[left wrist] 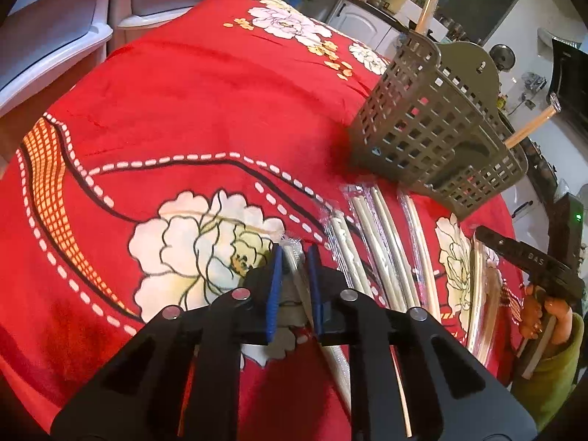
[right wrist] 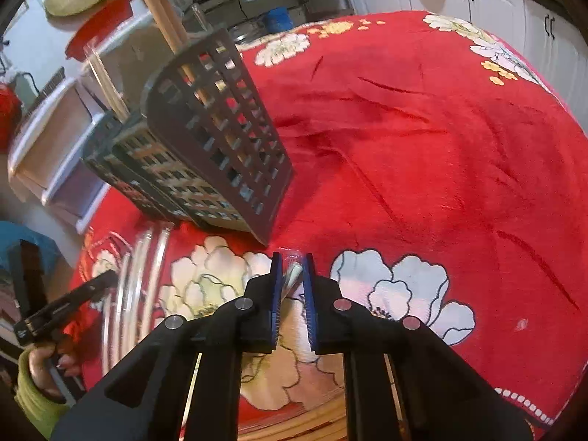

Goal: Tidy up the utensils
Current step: 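Lift both held chopstick pairs and carry them over the grey caddy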

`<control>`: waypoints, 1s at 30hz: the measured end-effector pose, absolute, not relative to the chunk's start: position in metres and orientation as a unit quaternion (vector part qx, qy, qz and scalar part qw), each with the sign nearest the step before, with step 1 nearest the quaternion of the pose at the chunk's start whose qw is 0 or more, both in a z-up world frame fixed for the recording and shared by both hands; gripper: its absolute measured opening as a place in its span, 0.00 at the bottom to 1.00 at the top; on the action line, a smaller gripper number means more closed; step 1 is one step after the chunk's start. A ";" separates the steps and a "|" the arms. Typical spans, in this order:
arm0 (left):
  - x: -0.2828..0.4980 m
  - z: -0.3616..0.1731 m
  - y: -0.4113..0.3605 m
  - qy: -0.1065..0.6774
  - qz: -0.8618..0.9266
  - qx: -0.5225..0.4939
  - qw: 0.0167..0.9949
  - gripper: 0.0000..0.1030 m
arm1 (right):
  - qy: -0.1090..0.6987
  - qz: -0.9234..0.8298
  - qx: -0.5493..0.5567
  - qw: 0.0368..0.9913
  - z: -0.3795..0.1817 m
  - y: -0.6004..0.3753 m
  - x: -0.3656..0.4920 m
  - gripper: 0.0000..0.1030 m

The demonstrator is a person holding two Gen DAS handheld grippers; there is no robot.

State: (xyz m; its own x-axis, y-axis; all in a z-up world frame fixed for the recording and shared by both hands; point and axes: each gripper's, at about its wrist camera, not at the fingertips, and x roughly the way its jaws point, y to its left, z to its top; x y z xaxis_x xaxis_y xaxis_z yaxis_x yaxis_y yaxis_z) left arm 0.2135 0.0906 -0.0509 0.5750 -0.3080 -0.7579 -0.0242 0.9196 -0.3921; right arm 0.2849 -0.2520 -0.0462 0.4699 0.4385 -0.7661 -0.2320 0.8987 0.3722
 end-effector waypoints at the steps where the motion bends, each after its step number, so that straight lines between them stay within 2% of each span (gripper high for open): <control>1: 0.214 -0.049 0.091 0.452 -0.082 -0.182 0.869 0.05 | 0.469 0.204 0.114 0.852 -0.042 -0.253 0.282 0.10; 9: 0.211 -0.022 0.094 0.416 -0.090 -0.183 0.886 0.03 | 0.425 0.245 0.113 0.864 -0.010 -0.247 0.260 0.09; 30: 0.194 0.080 0.072 0.297 -0.123 -0.150 0.935 0.02 | 0.306 0.301 0.030 0.902 0.081 -0.208 0.215 0.06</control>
State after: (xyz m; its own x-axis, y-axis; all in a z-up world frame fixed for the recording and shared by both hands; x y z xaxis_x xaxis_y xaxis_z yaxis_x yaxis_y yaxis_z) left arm 0.1936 0.0724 0.0801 0.7937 -0.3192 -0.5179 0.1413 0.9248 -0.3533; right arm 0.2146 -0.2081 0.0810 0.6305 0.5622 -0.5352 -0.5258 0.8165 0.2383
